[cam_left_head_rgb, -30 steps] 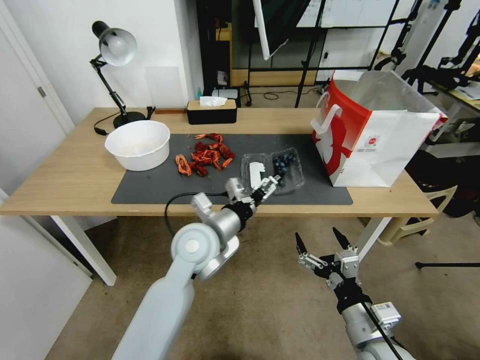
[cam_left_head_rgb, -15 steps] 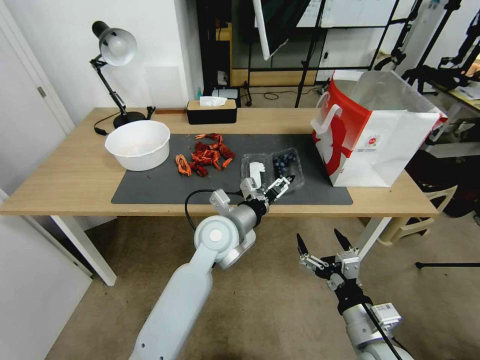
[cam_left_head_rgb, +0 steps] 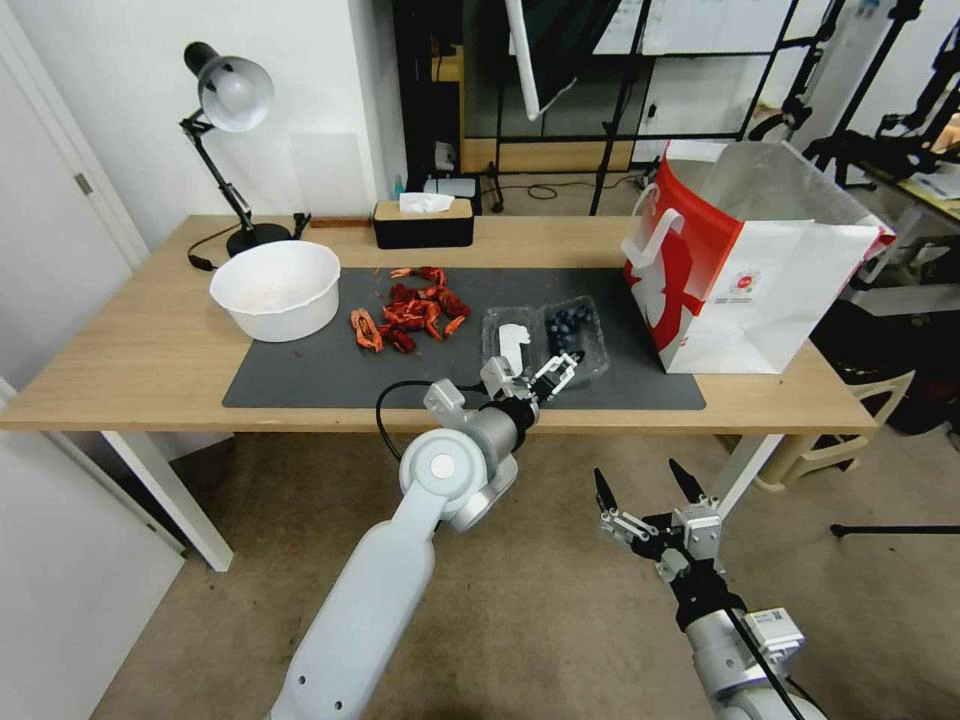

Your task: Close the takeout container lid, then place the container into the takeout bag.

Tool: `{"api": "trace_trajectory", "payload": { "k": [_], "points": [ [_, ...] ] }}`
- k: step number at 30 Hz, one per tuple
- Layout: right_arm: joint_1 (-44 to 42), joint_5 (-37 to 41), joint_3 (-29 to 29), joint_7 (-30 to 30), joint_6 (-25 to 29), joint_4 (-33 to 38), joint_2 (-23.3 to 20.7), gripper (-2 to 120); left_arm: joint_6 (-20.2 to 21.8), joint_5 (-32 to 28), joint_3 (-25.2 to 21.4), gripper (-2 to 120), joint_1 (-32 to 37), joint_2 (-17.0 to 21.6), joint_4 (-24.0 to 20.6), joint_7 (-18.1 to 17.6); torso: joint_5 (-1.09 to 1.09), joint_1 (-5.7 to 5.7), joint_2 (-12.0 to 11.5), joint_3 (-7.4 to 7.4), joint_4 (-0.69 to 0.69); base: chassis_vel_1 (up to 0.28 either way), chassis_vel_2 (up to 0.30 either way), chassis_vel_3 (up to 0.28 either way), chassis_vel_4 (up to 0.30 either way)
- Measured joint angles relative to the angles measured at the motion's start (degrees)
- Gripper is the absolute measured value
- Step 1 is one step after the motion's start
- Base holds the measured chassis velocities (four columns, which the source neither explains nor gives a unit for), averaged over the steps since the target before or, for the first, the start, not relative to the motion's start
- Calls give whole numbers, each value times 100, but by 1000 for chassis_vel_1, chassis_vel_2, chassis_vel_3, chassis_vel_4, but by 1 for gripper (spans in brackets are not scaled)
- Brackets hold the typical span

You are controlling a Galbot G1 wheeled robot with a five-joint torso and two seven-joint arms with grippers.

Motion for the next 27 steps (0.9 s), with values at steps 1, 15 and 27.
{"api": "trace_trajectory", "payload": {
  "k": [1,15,27],
  "points": [
    [0,0,0,0,0,0,0,100,0,0,0,100,0,0,0,0,0,0,0,0,0,0,0,0,0],
    [16,-28,-13,0,19,-49,6,100,-44,-125,-45,100,-49,-30,17,-357,0,0,0,0,0,0,0,0,0],
    [30,-57,-29,1,41,-80,14,100,-70,-156,-108,100,-85,-67,23,-508,0,0,0,0,0,0,0,0,0]
  ]
}}
